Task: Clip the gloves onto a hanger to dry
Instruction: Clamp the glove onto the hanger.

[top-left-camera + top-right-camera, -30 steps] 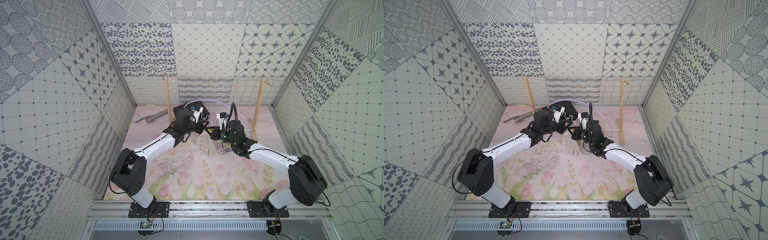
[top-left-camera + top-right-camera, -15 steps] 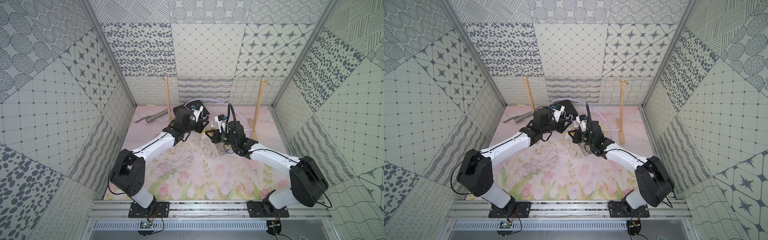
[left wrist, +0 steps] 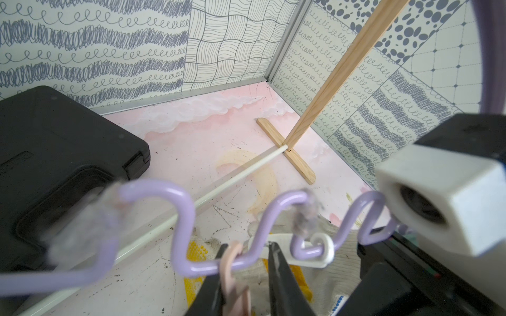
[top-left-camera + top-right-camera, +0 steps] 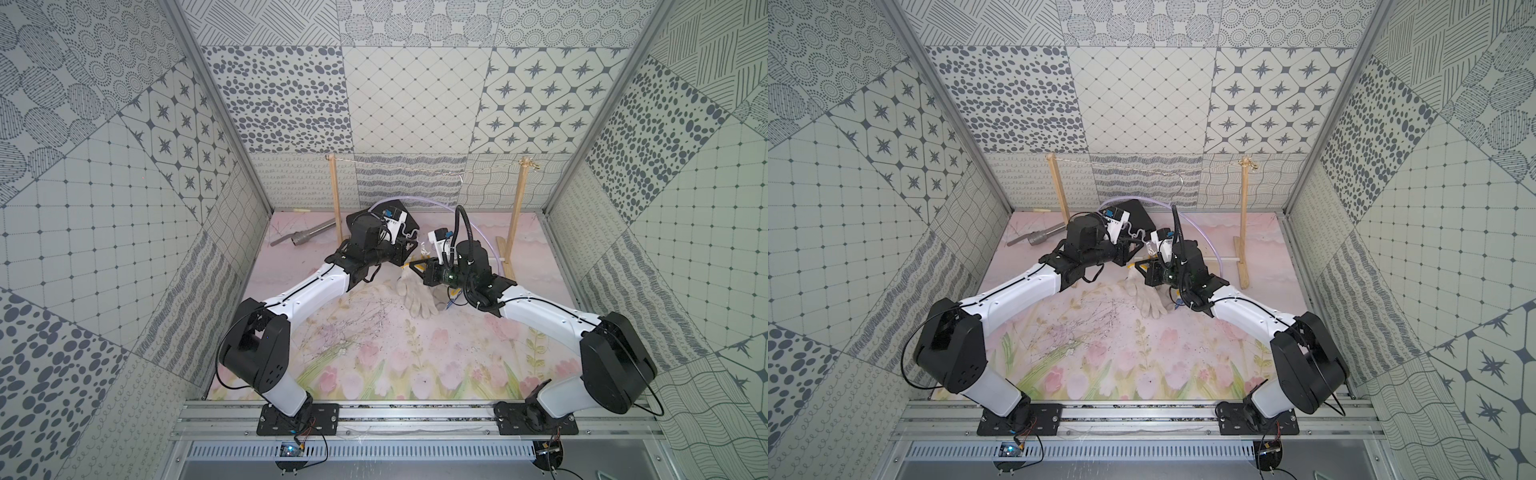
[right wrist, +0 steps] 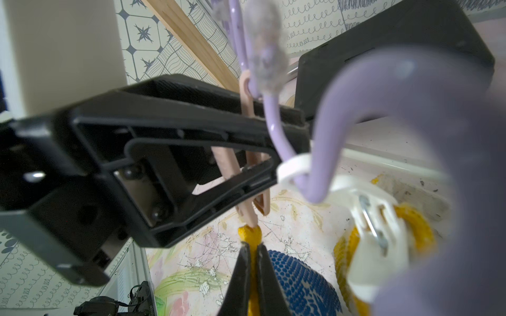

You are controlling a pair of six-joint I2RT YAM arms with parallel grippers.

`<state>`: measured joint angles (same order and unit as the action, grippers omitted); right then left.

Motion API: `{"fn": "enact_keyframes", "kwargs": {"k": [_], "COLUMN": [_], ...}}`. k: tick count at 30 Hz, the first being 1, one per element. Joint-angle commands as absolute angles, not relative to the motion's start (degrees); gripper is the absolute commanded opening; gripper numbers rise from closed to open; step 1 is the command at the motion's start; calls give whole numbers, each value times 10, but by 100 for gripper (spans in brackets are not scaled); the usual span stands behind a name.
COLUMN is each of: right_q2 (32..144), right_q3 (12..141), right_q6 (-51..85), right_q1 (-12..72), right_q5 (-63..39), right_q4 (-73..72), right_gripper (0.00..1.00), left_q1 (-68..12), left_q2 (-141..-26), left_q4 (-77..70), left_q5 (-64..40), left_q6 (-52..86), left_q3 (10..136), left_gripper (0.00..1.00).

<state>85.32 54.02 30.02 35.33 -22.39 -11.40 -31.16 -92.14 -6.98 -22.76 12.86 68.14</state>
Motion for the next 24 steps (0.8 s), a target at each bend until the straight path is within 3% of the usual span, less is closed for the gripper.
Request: {"fn": "enact_keyframes", "kwargs": {"k": [1, 24], "right_q2": [853, 864], "right_q3": [563, 541], "right_q6": [300, 294], "right_q1": [356, 359], "right_q5": [-243, -193], "right_q4": [-159, -156], "right_gripper": [0, 0], "left_q1": [-313, -309], "left_q2": [-917, -919], "left_q4": [-92, -77], "left_q5": [-267, -270], "left_q6": [128, 130], "left_q3": [696, 711], "left_gripper": [0, 0]}}
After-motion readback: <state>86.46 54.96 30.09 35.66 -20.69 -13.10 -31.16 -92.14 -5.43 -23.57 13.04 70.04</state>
